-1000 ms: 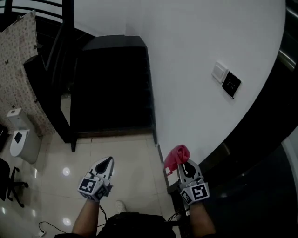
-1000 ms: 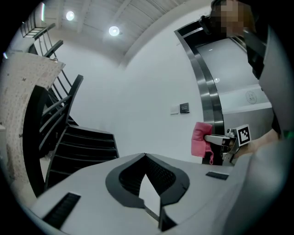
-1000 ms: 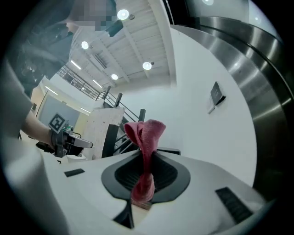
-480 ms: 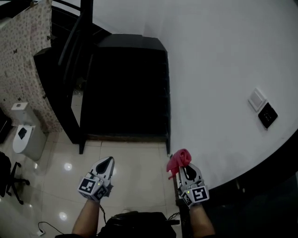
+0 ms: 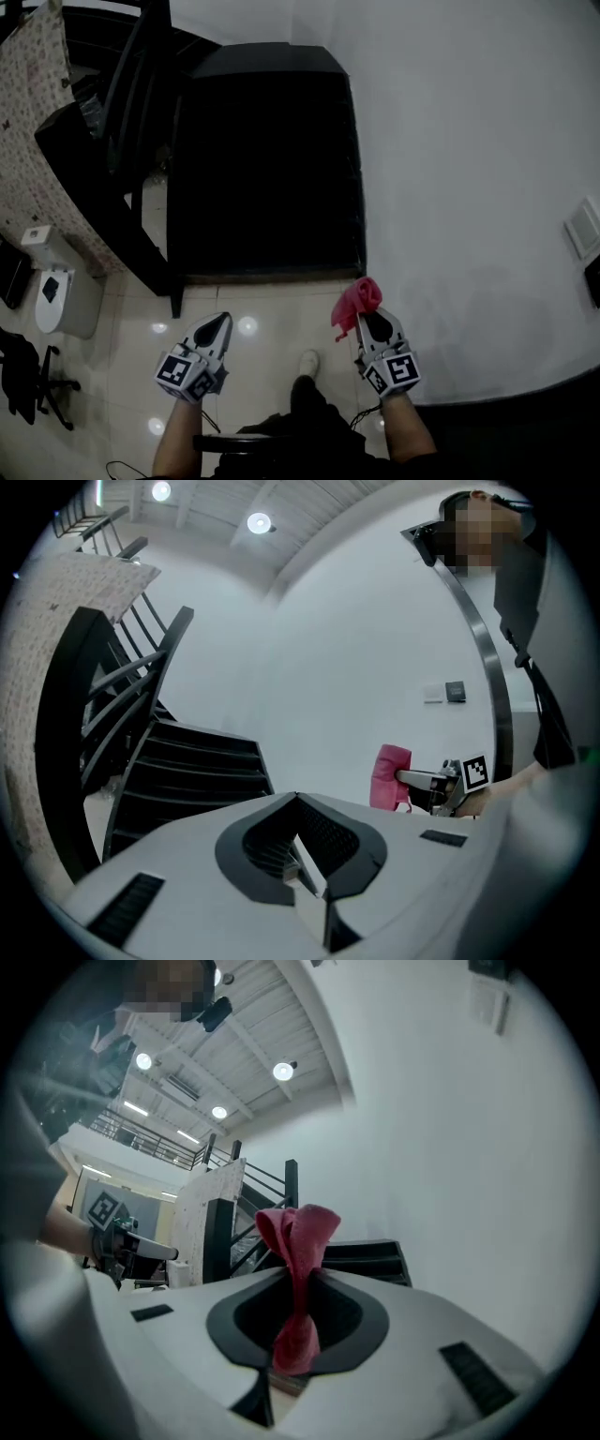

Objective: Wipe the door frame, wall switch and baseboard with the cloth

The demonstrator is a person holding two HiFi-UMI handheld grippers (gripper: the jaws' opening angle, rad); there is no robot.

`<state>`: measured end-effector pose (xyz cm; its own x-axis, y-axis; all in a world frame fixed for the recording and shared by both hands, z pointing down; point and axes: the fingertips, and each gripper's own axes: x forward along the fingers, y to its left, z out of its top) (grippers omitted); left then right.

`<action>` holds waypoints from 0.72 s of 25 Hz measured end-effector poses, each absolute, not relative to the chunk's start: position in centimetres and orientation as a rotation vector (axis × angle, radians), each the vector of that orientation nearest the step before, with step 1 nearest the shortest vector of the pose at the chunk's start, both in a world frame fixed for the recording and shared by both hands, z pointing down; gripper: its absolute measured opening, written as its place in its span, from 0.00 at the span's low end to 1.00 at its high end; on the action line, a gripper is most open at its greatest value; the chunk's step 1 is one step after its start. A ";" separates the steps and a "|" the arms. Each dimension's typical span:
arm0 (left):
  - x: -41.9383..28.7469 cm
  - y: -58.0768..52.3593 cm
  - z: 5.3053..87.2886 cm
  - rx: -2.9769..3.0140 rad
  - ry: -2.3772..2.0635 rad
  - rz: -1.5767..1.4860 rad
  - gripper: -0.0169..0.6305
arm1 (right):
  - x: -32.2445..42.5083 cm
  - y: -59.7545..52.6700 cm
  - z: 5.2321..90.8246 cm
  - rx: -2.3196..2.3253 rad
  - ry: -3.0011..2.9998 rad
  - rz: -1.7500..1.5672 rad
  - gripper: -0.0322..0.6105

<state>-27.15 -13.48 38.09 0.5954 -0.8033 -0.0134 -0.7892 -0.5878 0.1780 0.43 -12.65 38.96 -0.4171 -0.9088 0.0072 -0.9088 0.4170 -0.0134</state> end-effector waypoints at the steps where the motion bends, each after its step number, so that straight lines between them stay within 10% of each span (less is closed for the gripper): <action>1: -27.0 -15.3 38.1 2.666 -1.344 -0.115 0.01 | 0.9 -14.7 39.2 -1.692 2.631 -0.039 0.12; 18: -4.6 -43.2 37.8 2.907 -0.628 0.006 0.01 | 14.7 -30.6 41.5 -2.170 2.318 -0.170 0.12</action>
